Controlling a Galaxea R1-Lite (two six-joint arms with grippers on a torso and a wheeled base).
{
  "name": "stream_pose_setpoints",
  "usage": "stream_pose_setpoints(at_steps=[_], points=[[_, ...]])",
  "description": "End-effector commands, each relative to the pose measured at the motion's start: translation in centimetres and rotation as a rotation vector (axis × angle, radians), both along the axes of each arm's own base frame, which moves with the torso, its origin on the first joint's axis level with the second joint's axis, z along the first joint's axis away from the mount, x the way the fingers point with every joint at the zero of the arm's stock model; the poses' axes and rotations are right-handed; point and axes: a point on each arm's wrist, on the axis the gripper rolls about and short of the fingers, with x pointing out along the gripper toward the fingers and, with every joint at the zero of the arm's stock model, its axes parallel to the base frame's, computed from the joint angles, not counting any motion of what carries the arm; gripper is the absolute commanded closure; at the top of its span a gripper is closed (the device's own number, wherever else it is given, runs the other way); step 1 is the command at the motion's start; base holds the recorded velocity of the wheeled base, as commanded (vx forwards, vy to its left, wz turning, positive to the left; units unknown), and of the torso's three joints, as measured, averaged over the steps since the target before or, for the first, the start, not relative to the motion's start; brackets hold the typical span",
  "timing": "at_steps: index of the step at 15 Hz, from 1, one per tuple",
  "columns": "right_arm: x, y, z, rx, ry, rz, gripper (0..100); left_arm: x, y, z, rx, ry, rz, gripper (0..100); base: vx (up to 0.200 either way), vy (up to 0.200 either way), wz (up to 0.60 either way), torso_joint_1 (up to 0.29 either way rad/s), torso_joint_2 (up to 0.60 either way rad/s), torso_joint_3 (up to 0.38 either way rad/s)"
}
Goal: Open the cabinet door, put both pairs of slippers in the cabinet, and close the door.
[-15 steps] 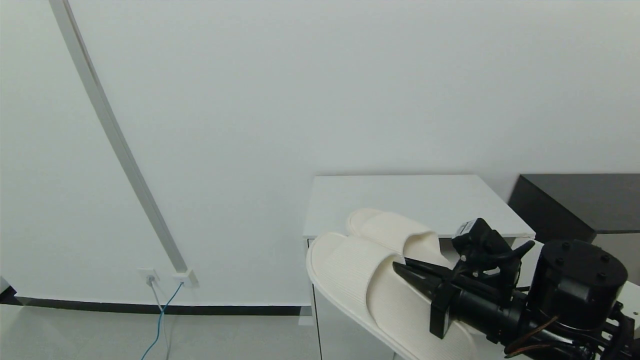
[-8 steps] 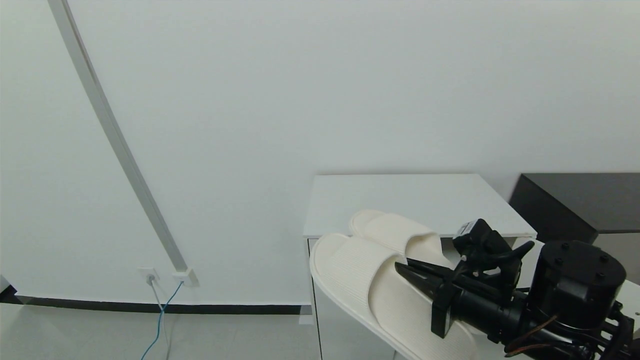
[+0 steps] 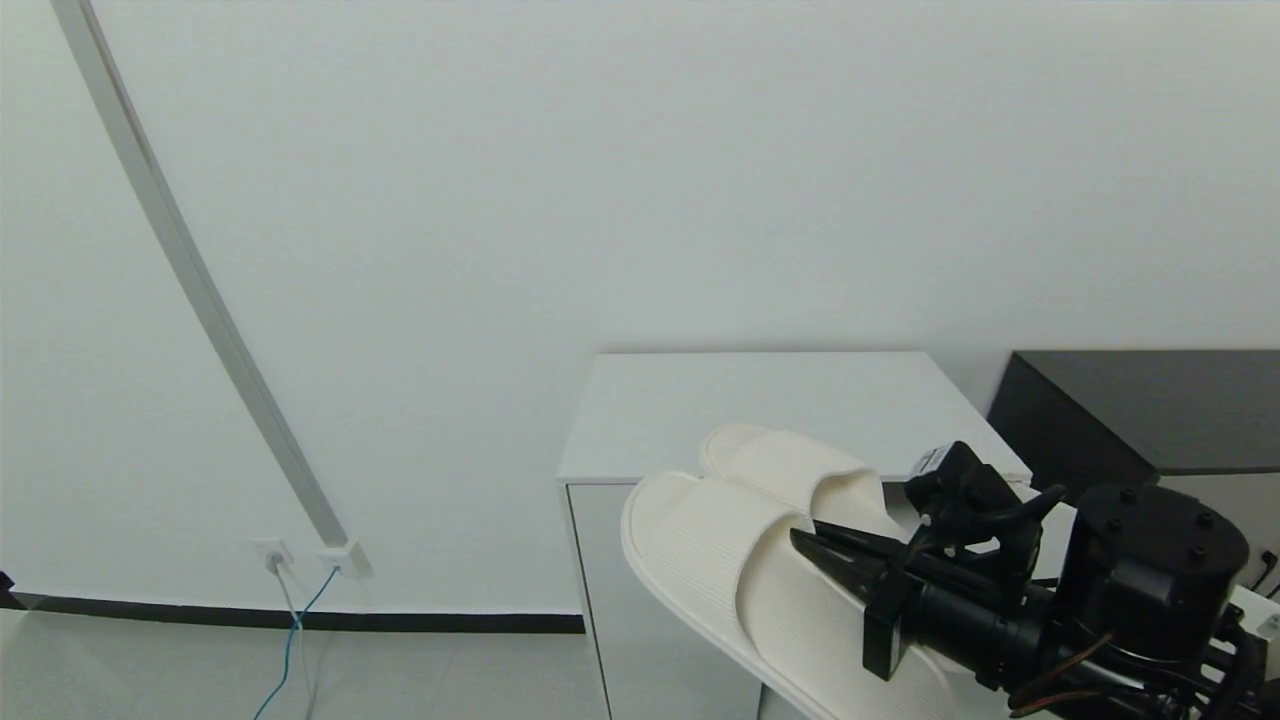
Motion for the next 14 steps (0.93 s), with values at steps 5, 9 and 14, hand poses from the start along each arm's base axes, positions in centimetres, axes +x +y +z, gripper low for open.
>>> stream_pose_setpoints(at_steps=[5, 9, 14], points=[[0.04, 0.02, -0.11, -0.003, 0.003, -0.002, 100, 0.00, 0.00, 0.00, 0.001, 0.000, 0.000, 100, 0.000, -0.200, 0.00, 0.003, 0.01, 0.002], [0.05, 0.03, -0.15, -0.005, 0.003, -0.001, 100, 0.00, 0.00, 0.00, 0.001, 0.000, 0.000, 100, 0.000, -0.200, 0.00, 0.002, 0.00, 0.000], [0.03, -0.05, -0.19, -0.020, -0.008, -0.001, 100, 0.00, 0.00, 0.00, 0.001, 0.000, 0.000, 100, 0.000, -0.040, 0.00, 0.000, 0.00, 0.000]])
